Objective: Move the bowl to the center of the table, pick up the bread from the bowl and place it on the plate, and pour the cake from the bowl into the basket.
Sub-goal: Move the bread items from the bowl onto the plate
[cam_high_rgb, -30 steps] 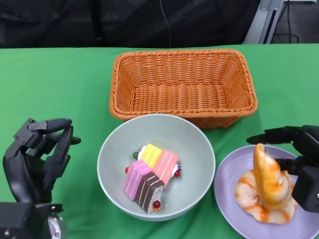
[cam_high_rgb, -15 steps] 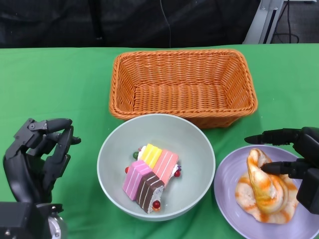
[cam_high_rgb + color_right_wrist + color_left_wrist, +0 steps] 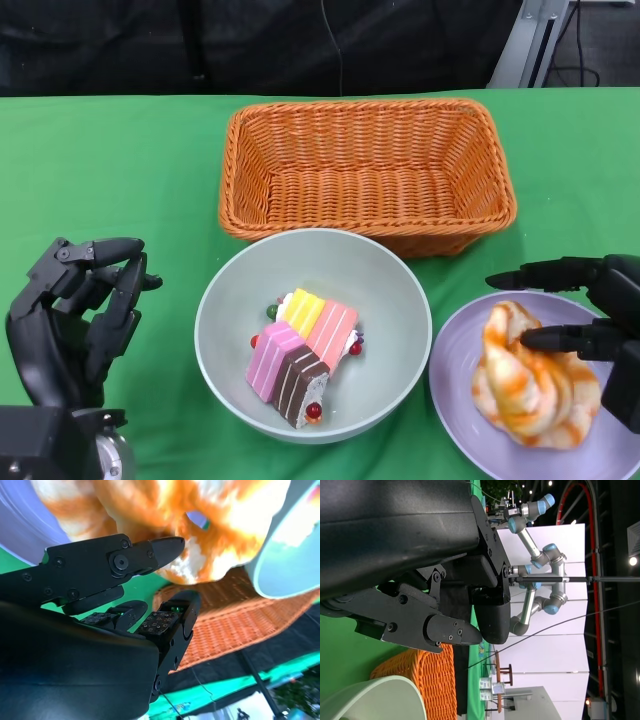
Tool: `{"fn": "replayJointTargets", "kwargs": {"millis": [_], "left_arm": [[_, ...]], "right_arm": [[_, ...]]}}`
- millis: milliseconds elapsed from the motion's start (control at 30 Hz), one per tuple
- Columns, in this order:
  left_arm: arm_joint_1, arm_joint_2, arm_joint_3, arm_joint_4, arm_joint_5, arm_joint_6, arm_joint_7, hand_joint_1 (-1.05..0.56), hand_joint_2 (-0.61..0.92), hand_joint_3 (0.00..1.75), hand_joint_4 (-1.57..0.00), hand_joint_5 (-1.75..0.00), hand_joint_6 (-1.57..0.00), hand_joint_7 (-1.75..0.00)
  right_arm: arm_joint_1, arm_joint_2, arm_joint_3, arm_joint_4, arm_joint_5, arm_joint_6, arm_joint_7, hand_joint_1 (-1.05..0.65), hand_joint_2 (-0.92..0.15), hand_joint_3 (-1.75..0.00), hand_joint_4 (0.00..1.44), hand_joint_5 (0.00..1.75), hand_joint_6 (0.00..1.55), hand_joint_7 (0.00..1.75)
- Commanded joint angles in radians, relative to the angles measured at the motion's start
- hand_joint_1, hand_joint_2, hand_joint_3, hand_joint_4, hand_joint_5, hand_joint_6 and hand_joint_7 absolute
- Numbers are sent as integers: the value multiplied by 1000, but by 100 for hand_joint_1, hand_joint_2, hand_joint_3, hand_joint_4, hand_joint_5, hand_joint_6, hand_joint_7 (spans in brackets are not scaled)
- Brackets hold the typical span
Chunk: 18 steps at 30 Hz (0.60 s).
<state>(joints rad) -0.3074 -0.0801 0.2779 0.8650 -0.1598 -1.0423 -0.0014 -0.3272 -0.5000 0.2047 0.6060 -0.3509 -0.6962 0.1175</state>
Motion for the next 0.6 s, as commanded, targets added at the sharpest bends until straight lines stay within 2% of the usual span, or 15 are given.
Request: {"fn": "replayJointTargets", "kwargs": {"millis": [33, 600], "left_arm": [[5, 17, 2, 9, -14, 3, -15, -22, 92, 20, -84, -129, -94, -85], [3, 21, 3, 20, -14, -4, -24, -21, 92, 21, -83, -129, -94, -85]], "right_arm": [[12, -6, -32, -17, 43, -23, 10, -62, -92, -6, 77, 2, 69, 0], [21, 15, -63, -55, 88, -36, 43, -65, -92, -9, 78, 2, 71, 1]]}}
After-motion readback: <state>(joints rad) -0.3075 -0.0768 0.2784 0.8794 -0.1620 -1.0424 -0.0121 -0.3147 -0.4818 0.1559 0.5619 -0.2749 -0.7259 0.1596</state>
